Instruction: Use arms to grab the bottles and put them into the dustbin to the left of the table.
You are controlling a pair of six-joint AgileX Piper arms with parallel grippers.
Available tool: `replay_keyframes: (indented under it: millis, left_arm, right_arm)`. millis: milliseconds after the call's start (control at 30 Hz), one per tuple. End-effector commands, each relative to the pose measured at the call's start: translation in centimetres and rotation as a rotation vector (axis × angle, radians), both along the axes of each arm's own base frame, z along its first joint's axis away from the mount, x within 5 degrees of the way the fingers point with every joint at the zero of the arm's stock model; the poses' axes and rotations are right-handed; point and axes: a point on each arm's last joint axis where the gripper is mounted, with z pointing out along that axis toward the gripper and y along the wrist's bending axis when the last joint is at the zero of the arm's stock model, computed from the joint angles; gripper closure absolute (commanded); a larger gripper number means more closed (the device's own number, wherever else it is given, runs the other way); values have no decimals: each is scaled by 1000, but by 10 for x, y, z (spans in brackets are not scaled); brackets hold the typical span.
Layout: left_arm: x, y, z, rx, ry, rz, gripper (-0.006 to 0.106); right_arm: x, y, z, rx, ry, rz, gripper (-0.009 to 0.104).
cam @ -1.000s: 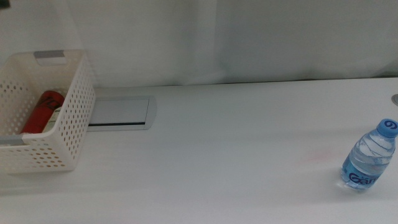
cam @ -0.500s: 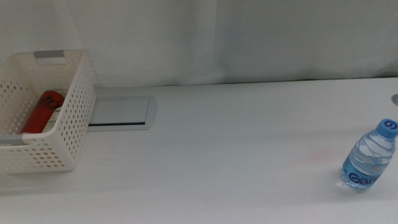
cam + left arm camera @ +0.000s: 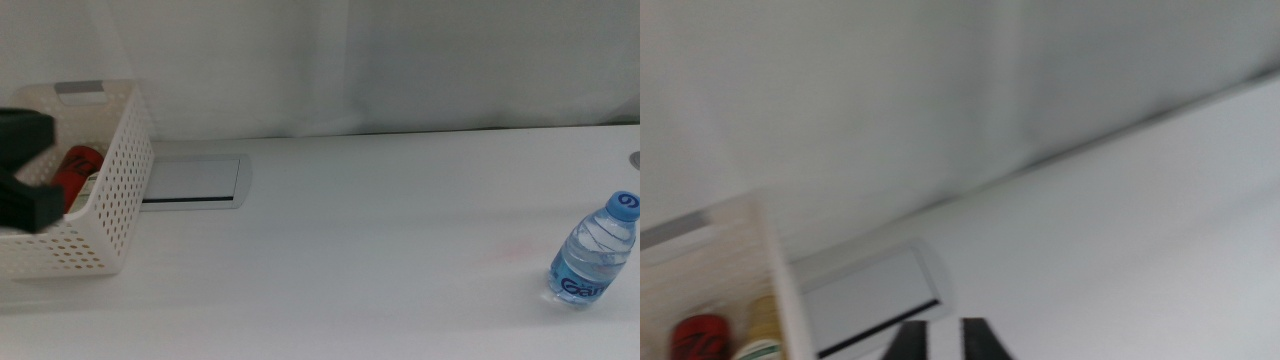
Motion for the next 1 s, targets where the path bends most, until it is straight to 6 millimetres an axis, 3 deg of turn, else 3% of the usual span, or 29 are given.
replay_keyframes:
  millis: [0,67,167,233,533,967]
  left_arm:
    - [-4,-9,-3,15,13,-73,82]
    - [-6,-15,-3,15,13,-122,58]
    - [-7,-19,-3,16,14,-147,38]
    - [-8,-20,-3,16,14,-157,32]
    - [-9,-22,-3,-1,20,-168,32]
    - [-11,-33,-15,10,28,-243,31]
  right_arm:
    - [-5,1,10,-20,-30,6,13]
    - [-14,4,32,-163,-9,27,13]
    - [-21,5,54,-261,75,51,13]
    - [-20,7,61,-274,155,79,13]
    - [7,15,46,-195,467,196,13]
    - [40,13,20,-211,627,190,11]
